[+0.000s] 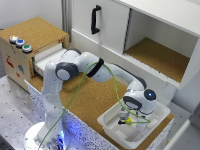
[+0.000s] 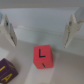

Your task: Store the pink block inside the box

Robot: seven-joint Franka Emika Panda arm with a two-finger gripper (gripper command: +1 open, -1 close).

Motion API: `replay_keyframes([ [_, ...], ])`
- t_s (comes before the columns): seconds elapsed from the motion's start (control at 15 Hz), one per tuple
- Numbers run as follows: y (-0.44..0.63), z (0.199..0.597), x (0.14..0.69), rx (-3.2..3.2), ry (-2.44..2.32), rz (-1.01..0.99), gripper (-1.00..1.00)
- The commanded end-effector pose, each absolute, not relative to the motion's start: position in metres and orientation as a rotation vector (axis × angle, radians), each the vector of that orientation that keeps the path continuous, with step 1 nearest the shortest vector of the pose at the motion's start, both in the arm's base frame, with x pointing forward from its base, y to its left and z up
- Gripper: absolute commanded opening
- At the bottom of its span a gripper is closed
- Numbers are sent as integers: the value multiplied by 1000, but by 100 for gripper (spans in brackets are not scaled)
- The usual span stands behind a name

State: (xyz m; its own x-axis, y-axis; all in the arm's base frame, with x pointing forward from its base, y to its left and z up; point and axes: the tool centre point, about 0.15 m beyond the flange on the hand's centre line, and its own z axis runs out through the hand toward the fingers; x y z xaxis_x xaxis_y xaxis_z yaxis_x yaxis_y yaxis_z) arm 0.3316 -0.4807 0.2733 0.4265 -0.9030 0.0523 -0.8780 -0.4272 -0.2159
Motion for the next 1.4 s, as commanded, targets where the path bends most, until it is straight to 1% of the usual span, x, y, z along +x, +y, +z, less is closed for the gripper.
replay_keyframes([
  [0.0, -453, 318, 350, -2752, 1373, -161, 100],
  [0.2, -433, 335, 357, -2868, 1041, -109, 100],
  [0.47, -416, 350, 340, -3008, 678, 1, 100],
  [1.07, -415, 353, 338, -3017, 639, -5, 100],
  [1.13, -417, 346, 339, -2977, 675, -82, 100],
  [1.33, -412, 343, 344, -2999, 539, -59, 100],
])
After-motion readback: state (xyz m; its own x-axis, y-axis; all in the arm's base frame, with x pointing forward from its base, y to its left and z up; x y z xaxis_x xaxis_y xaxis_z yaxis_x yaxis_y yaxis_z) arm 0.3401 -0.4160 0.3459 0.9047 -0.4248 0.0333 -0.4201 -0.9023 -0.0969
